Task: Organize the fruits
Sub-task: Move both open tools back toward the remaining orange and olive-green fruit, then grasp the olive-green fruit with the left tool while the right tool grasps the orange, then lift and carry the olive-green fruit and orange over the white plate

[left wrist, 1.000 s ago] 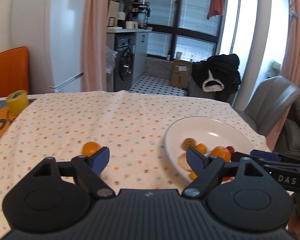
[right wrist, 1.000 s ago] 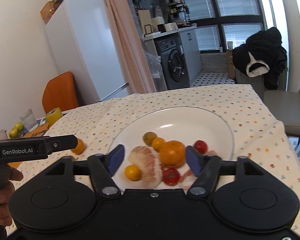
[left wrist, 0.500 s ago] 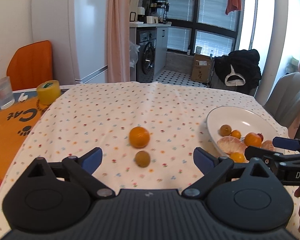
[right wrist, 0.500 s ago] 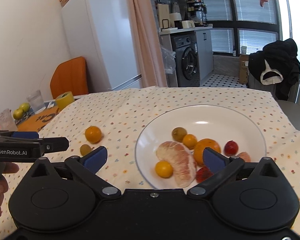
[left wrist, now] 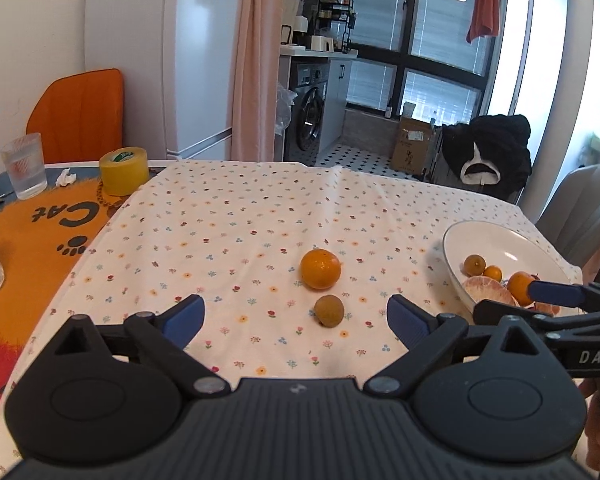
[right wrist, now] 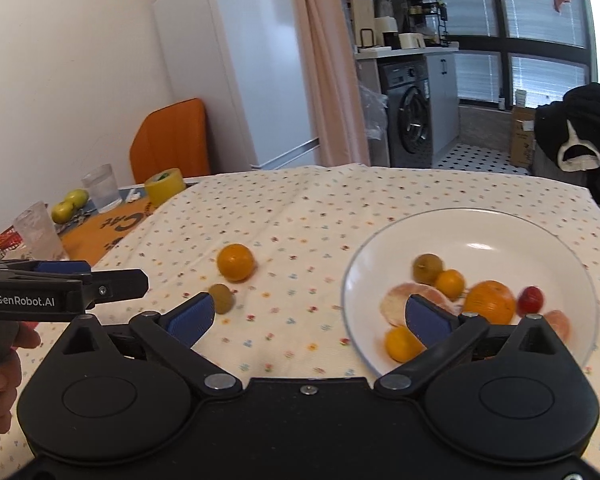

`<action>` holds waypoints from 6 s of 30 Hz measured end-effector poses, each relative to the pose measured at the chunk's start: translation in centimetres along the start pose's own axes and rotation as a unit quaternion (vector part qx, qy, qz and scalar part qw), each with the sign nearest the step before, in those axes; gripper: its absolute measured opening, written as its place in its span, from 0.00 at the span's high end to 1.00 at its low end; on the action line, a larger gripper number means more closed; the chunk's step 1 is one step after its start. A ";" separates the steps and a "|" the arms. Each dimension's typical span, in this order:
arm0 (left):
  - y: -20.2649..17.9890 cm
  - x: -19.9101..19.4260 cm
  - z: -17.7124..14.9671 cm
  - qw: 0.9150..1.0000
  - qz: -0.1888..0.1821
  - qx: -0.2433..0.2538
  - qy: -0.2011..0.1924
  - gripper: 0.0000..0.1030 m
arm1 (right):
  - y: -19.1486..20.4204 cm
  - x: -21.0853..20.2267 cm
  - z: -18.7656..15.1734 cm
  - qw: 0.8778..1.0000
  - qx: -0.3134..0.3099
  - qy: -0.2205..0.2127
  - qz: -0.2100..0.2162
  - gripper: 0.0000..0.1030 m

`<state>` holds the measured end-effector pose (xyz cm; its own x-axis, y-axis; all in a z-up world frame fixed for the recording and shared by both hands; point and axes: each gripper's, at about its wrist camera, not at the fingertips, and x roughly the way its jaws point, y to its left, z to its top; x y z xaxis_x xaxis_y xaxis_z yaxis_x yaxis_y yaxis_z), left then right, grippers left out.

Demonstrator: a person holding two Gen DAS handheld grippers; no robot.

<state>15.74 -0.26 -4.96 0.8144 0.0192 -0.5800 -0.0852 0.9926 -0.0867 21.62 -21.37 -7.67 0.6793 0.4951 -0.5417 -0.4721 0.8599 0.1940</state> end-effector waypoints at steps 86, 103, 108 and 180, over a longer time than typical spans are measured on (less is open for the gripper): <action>7.7 4.6 -0.2 0.994 0.055 -0.095 0.013 0.78 | 6.6 12.6 3.7 0.991 -0.092 0.071 0.066 0.32; 7.4 3.8 0.6 0.995 0.053 -0.089 -0.003 0.78 | 7.0 11.6 4.0 0.991 -0.097 0.064 0.064 0.67; 6.6 3.3 1.1 0.996 0.044 -0.082 -0.014 0.78 | 6.4 9.9 4.3 0.993 -0.085 0.050 0.069 0.67; -9.2 2.8 6.3 0.993 -0.094 0.037 -0.063 0.78 | -12.5 -5.1 1.7 0.992 0.067 -0.058 -0.093 0.67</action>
<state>22.41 -8.58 -0.64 0.8781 -0.1564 -0.4522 0.1134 0.9862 -0.1210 24.98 -34.45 -5.97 0.8118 0.3298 -0.4819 -0.2587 0.9430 0.2095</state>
